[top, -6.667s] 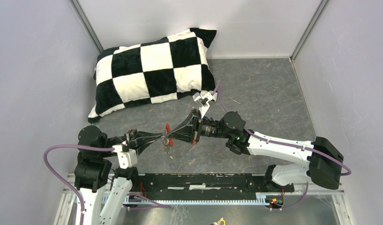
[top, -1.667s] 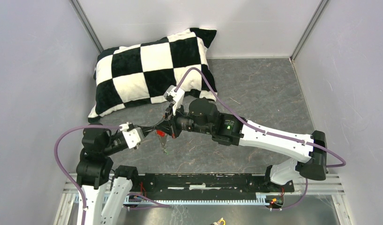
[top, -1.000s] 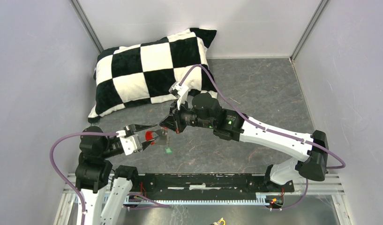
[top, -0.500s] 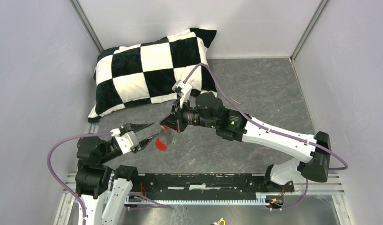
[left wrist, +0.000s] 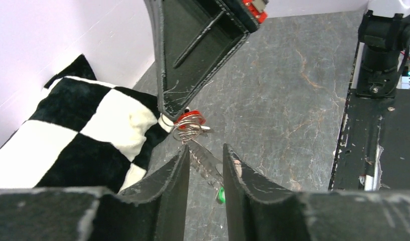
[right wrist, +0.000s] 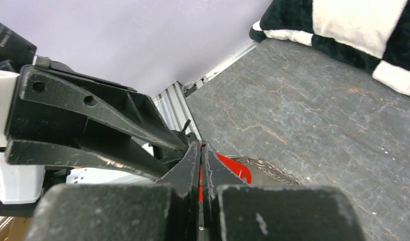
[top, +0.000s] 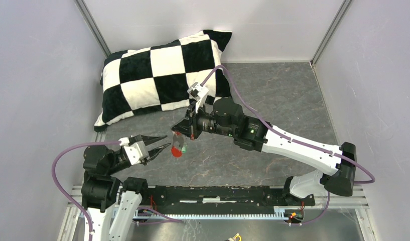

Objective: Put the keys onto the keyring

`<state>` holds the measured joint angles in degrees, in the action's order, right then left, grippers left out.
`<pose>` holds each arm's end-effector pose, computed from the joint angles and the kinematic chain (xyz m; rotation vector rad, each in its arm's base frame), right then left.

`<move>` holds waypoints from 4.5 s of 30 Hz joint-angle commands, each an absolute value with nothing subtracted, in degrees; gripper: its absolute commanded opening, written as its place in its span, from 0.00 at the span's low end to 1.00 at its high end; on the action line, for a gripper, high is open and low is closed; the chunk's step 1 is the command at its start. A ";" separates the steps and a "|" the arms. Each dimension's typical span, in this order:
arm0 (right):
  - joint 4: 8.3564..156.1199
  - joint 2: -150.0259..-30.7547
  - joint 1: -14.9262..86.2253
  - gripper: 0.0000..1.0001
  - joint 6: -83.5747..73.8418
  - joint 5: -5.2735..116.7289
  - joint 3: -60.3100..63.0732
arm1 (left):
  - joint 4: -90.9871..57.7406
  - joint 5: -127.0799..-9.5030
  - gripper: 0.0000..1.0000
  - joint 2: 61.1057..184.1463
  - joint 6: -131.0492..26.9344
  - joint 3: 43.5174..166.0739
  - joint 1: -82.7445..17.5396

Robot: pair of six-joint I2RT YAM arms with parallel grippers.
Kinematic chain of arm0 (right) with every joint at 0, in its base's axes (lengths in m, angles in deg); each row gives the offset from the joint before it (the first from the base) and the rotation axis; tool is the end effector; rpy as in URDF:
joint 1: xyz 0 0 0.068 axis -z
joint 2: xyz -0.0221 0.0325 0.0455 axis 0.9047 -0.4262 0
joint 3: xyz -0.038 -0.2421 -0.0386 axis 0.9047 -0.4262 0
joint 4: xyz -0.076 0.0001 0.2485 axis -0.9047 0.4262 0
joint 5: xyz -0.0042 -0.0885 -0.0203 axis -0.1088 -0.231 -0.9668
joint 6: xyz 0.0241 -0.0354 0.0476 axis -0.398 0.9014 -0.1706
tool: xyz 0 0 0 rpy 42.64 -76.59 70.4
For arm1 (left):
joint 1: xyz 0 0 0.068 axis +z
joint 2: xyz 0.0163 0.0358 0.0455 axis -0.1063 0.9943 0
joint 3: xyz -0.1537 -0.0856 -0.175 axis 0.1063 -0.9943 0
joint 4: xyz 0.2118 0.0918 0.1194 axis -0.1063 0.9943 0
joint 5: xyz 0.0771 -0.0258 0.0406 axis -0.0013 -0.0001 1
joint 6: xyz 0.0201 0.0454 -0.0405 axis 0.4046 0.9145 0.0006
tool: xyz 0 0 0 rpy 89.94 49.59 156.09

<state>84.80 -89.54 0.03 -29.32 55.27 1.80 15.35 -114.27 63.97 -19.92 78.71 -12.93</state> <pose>0.1432 0.3180 0.3748 -0.6444 1.7805 1.3150 0.0721 -0.0492 0.3528 1.0436 1.2179 -0.5580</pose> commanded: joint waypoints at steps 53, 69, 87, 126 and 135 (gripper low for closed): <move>79.97 -88.72 -0.04 0.00 -36.17 53.94 0.68 | 11.12 -115.23 0.35 60.66 -11.59 73.67 -13.17; 75.14 -87.81 -0.09 0.00 -37.99 57.94 -1.64 | 10.79 -111.97 0.31 60.71 -12.51 73.70 -13.22; 75.72 -85.61 4.42 0.00 -29.60 76.46 -2.43 | 24.64 -124.96 0.36 61.53 -1.42 82.79 -13.44; 73.65 -89.16 4.07 0.00 -23.11 99.15 3.61 | 38.28 -134.91 0.33 73.73 0.28 93.34 -13.35; 74.43 -90.27 3.29 0.00 -22.45 99.07 4.93 | 38.22 -134.88 0.40 74.81 0.03 93.46 -13.33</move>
